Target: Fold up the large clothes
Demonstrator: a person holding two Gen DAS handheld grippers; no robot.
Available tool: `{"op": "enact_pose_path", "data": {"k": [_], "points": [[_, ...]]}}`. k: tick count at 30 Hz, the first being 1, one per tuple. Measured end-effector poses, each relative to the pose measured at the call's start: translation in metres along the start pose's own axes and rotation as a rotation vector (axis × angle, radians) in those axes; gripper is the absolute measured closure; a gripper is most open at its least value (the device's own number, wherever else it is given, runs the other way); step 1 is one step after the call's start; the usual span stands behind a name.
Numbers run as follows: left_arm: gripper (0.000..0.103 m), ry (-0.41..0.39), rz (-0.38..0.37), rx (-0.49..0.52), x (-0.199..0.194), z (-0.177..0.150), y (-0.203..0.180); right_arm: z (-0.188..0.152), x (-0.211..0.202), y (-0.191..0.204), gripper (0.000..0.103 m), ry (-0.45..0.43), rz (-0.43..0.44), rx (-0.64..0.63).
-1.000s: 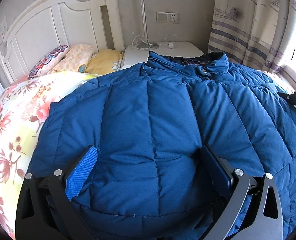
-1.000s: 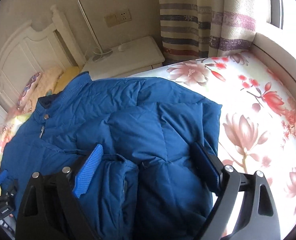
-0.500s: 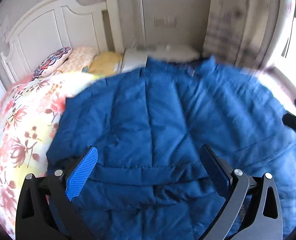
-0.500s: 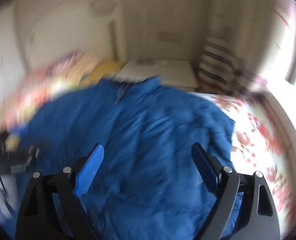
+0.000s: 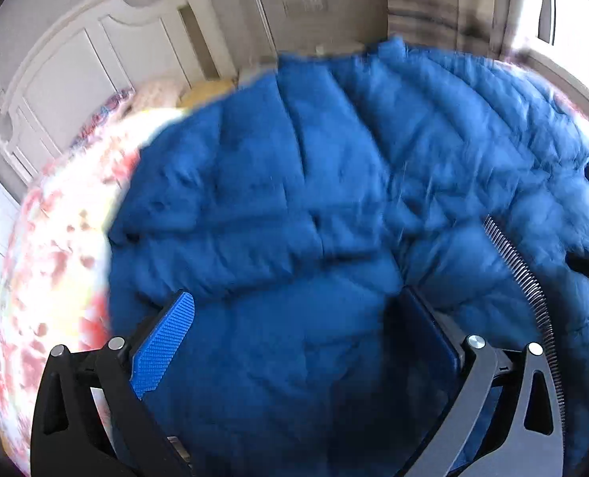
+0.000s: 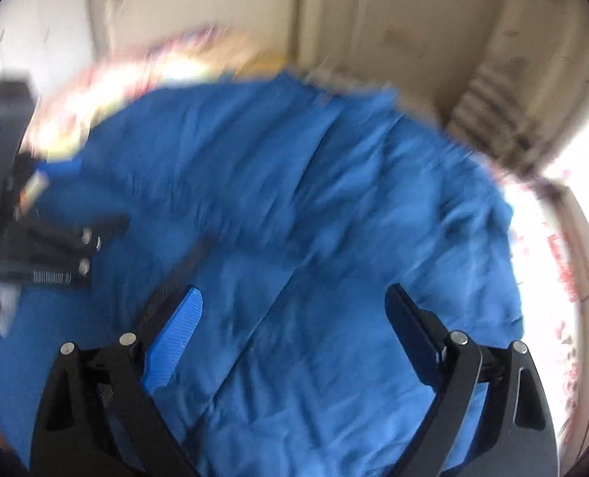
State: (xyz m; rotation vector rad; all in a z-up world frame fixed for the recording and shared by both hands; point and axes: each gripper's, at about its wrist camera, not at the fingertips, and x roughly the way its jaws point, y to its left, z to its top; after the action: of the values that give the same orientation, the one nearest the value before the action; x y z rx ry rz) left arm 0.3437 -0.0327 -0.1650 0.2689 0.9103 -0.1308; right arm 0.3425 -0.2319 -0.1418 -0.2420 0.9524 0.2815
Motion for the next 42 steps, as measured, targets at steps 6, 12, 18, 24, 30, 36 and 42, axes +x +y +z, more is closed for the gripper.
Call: {"op": "enact_pose_path", "data": {"k": [6,12,18,24,30,36,42], "points": [[0.004,0.029,0.010,-0.079,-0.010,-0.005,0.023,-0.009,-0.001,-0.017,0.006,-0.005,-0.043,0.079],[0.004,0.071,0.010,-0.241,-0.007,-0.037,0.084,-0.064,-0.008,-0.089,0.002,-0.013,-0.040,0.261],[0.005,0.039,0.146,-0.272,-0.028,-0.043,0.082,-0.060,-0.015,-0.081,0.004,-0.015,-0.124,0.264],[0.005,-0.033,-0.019,-0.142,-0.076,-0.062,0.003,-0.073,-0.060,-0.007,0.004,-0.112,-0.080,0.120],[0.004,-0.012,0.038,-0.029,-0.068,-0.075,-0.036,-0.088,-0.037,0.049,0.003,-0.034,-0.020,-0.036],[0.004,-0.056,0.057,-0.184,-0.099,-0.103,0.013,-0.113,-0.065,0.006,0.003,-0.084,-0.125,0.128],[0.005,0.017,0.089,-0.394,-0.101,-0.138,0.078,-0.160,-0.063,-0.052,0.003,-0.082,-0.131,0.329]]}}
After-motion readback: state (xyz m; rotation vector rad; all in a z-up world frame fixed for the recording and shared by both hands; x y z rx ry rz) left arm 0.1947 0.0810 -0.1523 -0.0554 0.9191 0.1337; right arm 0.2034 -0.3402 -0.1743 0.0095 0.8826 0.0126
